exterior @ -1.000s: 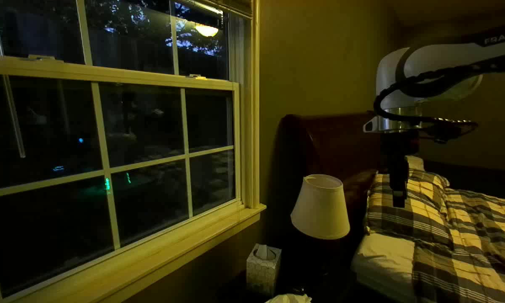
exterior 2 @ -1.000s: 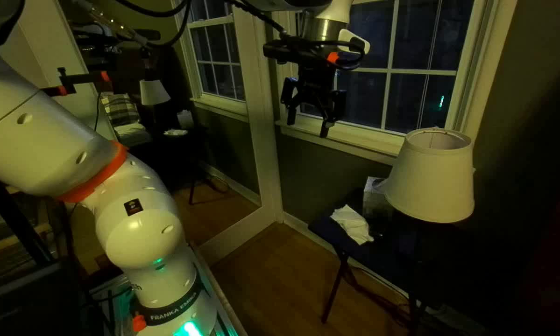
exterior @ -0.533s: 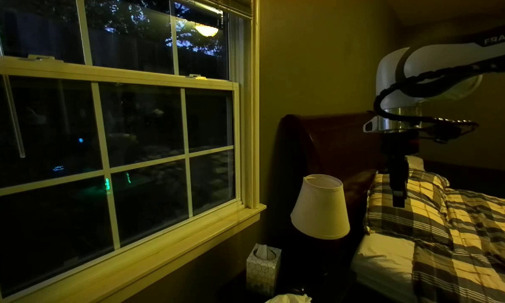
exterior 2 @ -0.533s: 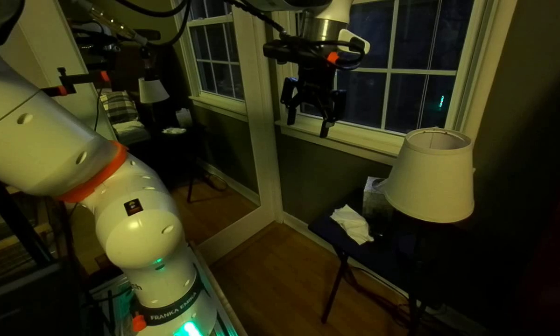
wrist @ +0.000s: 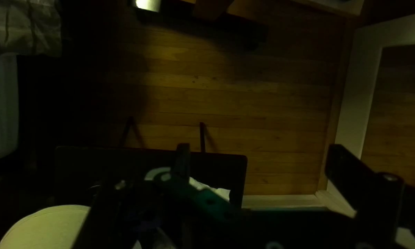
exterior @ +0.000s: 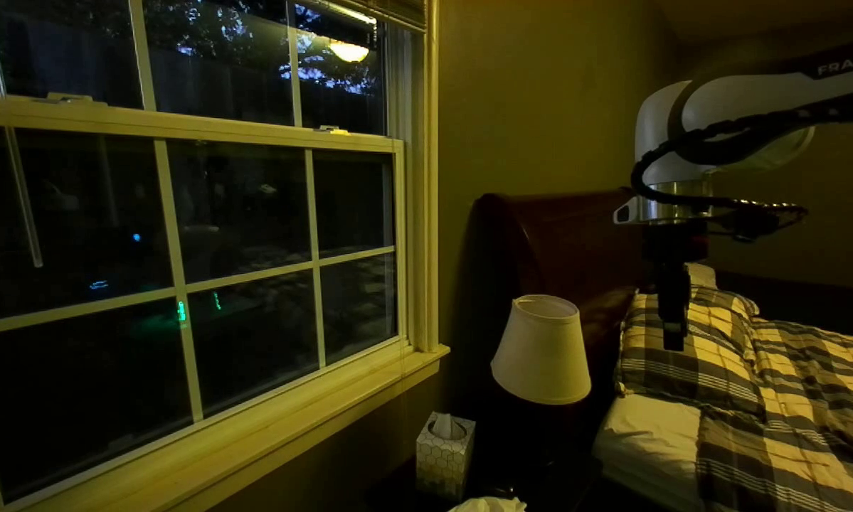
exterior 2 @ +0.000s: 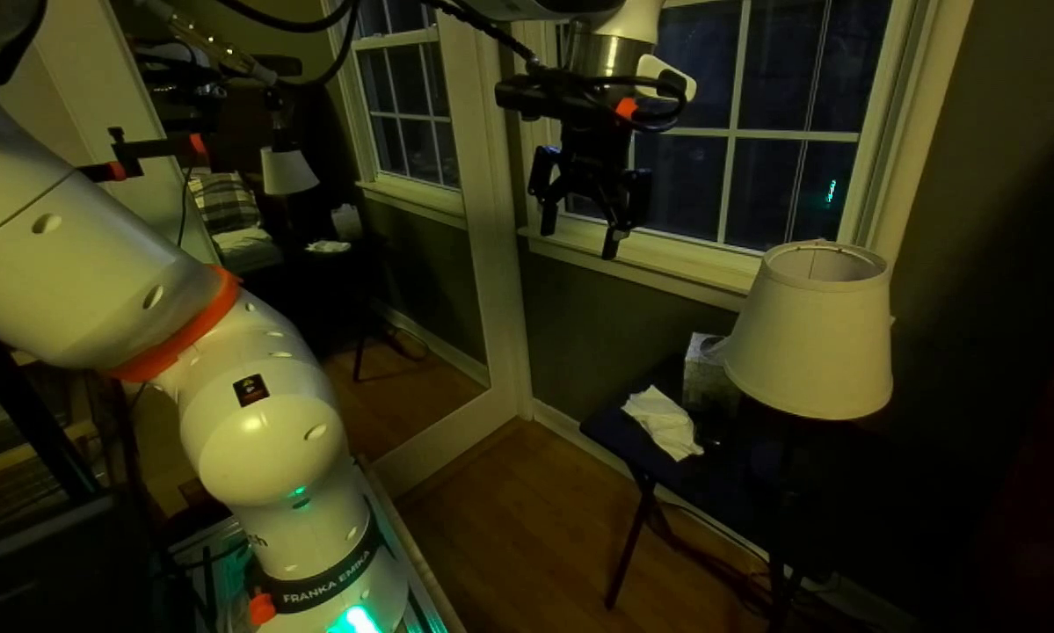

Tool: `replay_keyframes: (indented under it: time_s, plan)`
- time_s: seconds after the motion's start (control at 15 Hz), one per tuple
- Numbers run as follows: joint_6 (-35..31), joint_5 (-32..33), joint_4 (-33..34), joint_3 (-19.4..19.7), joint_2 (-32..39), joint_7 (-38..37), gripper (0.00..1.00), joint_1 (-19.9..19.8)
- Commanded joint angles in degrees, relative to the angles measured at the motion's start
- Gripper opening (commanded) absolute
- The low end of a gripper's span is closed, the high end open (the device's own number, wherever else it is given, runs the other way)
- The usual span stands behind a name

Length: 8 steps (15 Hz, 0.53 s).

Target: Turn on the lamp

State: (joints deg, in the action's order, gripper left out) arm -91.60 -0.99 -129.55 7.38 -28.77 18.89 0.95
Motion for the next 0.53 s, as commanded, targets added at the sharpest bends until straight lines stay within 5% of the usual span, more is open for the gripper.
replay_keyframes:
  time_s: [0.0,0.47]
  plan:
    - [0.14,-0.11,0.14,-0.27,0.07,0.11,1.00,-0.32]
    - [-1.97,0.08,-0.77,-0.83,0.19,-0.65,1.00,-0.25]
